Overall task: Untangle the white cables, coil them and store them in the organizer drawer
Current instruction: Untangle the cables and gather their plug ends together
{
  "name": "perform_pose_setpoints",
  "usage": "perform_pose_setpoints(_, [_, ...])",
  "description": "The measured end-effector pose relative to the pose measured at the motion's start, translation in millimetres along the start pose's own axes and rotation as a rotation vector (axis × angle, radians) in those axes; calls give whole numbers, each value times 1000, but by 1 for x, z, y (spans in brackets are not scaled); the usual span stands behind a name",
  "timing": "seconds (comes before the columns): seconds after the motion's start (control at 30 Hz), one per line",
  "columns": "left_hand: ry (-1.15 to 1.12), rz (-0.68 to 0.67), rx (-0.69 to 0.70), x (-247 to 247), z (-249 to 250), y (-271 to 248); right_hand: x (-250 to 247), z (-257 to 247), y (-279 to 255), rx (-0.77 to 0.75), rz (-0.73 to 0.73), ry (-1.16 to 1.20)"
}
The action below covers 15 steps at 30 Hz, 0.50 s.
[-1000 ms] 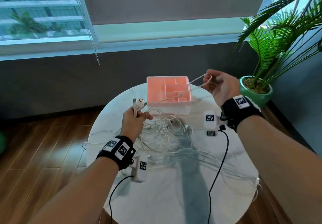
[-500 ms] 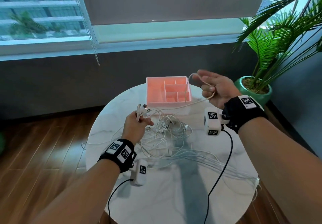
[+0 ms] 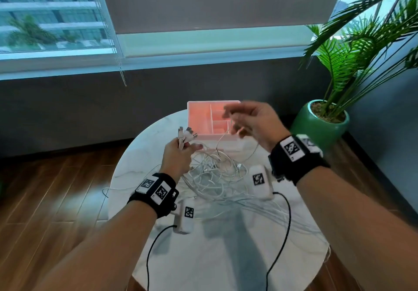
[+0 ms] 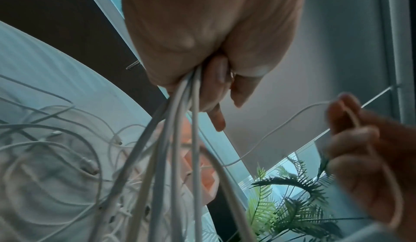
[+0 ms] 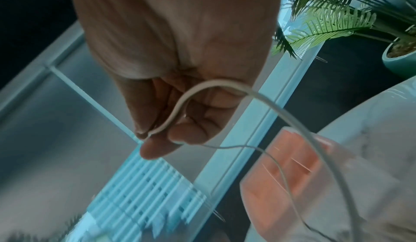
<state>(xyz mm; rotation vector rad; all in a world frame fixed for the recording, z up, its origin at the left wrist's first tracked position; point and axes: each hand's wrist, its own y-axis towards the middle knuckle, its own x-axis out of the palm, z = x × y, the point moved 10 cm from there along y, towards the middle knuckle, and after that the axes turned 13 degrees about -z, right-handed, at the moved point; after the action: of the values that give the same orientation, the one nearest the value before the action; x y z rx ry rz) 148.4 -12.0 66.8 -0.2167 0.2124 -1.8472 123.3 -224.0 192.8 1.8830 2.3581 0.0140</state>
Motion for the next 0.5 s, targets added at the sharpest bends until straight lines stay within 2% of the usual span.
perform_pose_setpoints(0.1, [-163,-123,40,18,14,0,37,50,-9,129,-154,-135])
perform_pose_setpoints(0.23, [-155,-190,61,31,29,-1,80,109,-27,289,-317,-164])
perform_pose_setpoints(0.33, [-33,-160,67,29,25,2,83,132,-33,332,-275,-43])
perform_pose_setpoints(0.43, [138,-60,109,21,26,0,72,134,-29,305,-205,16])
perform_pose_setpoints(0.5, [195,-74,106,24,23,-3,68,131,-26,280,-183,37])
